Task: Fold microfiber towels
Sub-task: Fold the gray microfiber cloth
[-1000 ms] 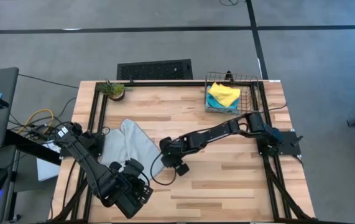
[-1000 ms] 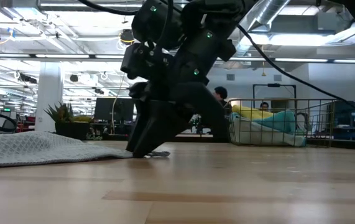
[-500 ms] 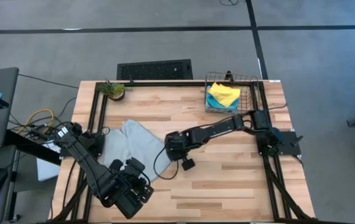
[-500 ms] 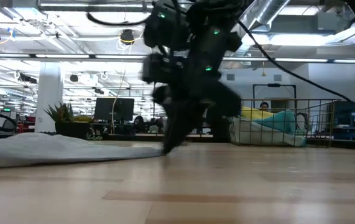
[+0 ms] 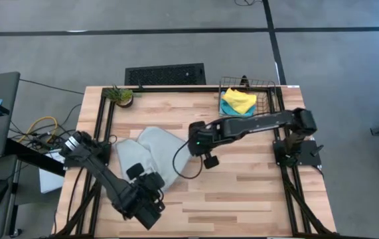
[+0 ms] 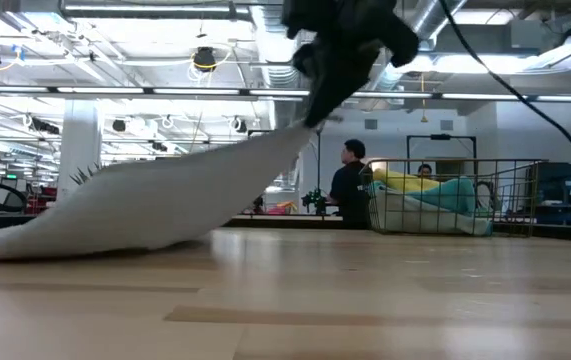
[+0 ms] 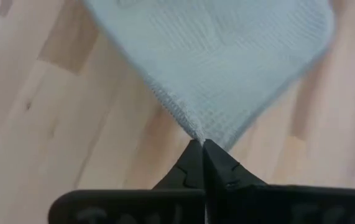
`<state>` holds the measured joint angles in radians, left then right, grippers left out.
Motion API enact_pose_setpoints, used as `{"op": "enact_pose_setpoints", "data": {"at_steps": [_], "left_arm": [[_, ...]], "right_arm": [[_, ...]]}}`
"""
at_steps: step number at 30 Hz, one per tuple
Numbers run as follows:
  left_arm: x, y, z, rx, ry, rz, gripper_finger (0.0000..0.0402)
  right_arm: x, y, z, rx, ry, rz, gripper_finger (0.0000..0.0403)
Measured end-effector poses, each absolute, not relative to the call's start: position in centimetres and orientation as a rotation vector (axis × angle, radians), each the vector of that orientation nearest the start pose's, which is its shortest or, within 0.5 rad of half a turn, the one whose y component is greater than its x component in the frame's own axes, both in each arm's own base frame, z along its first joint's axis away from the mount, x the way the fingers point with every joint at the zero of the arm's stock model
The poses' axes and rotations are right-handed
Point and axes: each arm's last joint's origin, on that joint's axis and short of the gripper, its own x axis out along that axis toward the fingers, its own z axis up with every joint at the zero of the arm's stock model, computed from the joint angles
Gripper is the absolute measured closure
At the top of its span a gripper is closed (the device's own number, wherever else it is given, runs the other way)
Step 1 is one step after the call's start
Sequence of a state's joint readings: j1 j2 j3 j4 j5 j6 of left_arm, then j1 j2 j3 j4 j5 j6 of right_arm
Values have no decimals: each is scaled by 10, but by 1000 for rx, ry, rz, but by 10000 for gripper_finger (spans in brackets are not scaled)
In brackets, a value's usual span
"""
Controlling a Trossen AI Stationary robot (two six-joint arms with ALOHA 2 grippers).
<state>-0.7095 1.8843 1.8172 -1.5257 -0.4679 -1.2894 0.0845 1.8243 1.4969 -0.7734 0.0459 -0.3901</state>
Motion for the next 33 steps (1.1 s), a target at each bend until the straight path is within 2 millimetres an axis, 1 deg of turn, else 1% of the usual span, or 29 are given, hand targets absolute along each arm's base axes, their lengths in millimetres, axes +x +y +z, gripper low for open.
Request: {"op": "enact_pose_setpoints", "data": {"at_steps": [3,7,10,14,17,20,23,26,30,33], "left_arm": [[278,-214,291,-124,1159,563,269],[291,-208,275,-72,1157,494,269],[307,-201,267,-76,1113,436,269],[324,-189,257,-35,1078,372,269],[336,-176,251,-20,1070,342,269],[346,-160,249,-28,1076,335,269],[353,-143,249,-25,1077,364,269],[364,-129,251,3,1042,361,269],[373,-111,252,13,1034,353,269],[373,-101,255,14,1030,393,269]], "right_arm": [[371,25,267,-424,1062,218,398],[358,16,288,-414,1028,190,399],[352,11,296,-415,1017,161,399],[347,5,305,-458,1007,76,399],[345,0,308,-467,1008,40,399],[341,-5,318,-483,1013,24,399],[340,-11,339,-521,978,-38,399],[337,-15,350,-535,971,-46,399],[337,-19,356,-548,958,-53,399],[337,-23,357,-559,964,-56,399]]}}
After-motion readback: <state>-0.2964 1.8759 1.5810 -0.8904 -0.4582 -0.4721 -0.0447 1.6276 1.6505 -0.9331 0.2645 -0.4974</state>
